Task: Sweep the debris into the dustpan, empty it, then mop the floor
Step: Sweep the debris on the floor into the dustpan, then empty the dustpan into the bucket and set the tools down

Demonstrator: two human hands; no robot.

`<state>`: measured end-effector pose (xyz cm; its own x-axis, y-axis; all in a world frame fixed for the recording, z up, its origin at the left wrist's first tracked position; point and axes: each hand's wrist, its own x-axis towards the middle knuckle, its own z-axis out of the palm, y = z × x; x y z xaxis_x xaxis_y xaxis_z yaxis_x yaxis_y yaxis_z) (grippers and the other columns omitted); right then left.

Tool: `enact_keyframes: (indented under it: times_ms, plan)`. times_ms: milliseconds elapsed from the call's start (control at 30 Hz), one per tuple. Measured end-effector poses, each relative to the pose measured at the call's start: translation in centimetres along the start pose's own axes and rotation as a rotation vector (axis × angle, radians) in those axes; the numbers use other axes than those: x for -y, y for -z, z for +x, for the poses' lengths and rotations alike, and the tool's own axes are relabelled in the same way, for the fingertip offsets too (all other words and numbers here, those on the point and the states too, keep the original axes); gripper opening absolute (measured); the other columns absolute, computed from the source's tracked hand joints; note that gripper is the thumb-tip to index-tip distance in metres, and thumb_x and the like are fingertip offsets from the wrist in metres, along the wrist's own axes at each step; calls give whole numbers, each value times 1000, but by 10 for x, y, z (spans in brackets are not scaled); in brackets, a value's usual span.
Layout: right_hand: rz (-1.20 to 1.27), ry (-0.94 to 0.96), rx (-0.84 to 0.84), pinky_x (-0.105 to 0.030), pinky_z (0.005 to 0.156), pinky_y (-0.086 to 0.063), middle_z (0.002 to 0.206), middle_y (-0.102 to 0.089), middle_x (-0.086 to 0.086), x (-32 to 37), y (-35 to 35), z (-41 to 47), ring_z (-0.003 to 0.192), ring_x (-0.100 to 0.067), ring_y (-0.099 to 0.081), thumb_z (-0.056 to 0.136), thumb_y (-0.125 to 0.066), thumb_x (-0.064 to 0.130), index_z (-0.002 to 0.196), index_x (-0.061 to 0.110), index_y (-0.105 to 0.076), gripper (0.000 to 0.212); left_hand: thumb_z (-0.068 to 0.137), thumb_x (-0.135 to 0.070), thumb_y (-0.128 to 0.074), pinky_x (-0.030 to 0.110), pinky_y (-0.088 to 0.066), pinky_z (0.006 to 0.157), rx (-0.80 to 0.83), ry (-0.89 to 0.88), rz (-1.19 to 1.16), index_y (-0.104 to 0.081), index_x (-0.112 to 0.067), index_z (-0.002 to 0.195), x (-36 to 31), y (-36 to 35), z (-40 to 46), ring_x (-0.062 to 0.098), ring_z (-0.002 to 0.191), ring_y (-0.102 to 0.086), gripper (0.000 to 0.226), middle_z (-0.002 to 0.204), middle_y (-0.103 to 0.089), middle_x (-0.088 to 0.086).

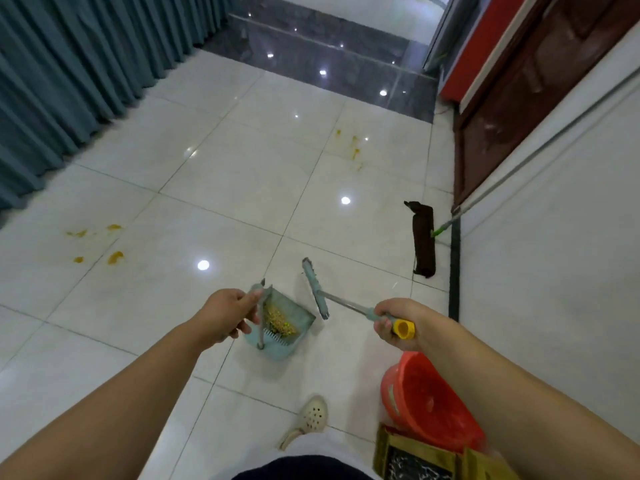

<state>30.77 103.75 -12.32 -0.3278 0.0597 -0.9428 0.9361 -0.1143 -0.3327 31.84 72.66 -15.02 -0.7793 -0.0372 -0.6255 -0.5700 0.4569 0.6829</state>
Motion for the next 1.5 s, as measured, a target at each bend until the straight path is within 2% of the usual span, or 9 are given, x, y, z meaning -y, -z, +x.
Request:
enact_keyframes:
  times_ms: [133,367,600,700,867,1033,1167,1333,1500]
  plan:
    - [95,-22,-9,-13,26,-36,56,-44,-9,19,33,12,26,-8,-40,94,-47,6,95,-2,-48,8,91,-51,-51,16,-31,30,-18,-37,-1,-64,-3,79,-49,-24,35,6,28,-41,51,44,-59,0]
    - [279,-35,-60,-13,27,-35,48,-49,-8,31,77,6,28,-8,-41,92,-52,11,95,-1,-51,13,87,-58,-49,23,-40,43,78,-170,235,-63,-5,76,-111,-59,85,16,43,-46,56,57,-58,4]
    - [539,-7,-138,-13,25,-35,42,-45,-6,28,88,-14,26,-9,-41,97,-49,16,90,1,-49,16,90,-60,-43,20,-36,40,232,-424,576,-61,-9,69,-174,-79,128,16,44,-51,58,55,-59,0]
    - [625,23,-180,-12,24,-33,41,-44,-5,22,78,-25,24,-8,-40,98,-47,17,87,2,-48,19,90,-61,-39,21,-38,43,322,-534,700,-59,-11,69,-197,-77,148,17,45,-52,58,57,-59,1]
    - [768,74,-303,-13,24,-33,43,-46,-6,10,46,-58,26,-8,-41,98,-47,14,99,2,-50,12,88,-66,-37,22,-42,44,419,-723,782,-64,-6,72,-228,-70,170,15,45,-54,67,55,-60,1]
    - [953,172,-422,-9,26,-30,59,-41,-8,-7,3,-103,26,-5,-39,100,-42,9,100,0,-46,10,85,-69,-38,23,-37,46,490,-936,854,-57,-16,62,-243,-66,178,14,52,-56,61,57,-60,1]
    - [1045,239,-516,-11,26,-33,61,-46,-8,-31,-21,-136,30,-4,-41,98,-46,9,110,-2,-46,17,85,-70,-35,22,-32,43,506,-1148,939,-51,-18,60,-244,-65,172,13,48,-51,60,54,-54,-1]
    - [1147,290,-547,-13,26,-34,54,-52,-7,-65,-40,-165,32,-6,-43,95,-49,10,104,2,-47,12,86,-69,-32,23,-32,43,501,-1355,1016,-49,-21,61,-241,-67,155,12,48,-50,57,52,-52,-3]
    - [1179,329,-578,-14,27,-37,60,-53,-9,-99,-54,-181,32,-7,-43,95,-49,10,118,5,-45,25,88,-64,-37,21,-25,41,457,-1421,970,-43,-23,57,-245,-66,142,8,47,-48,52,50,-49,-6]
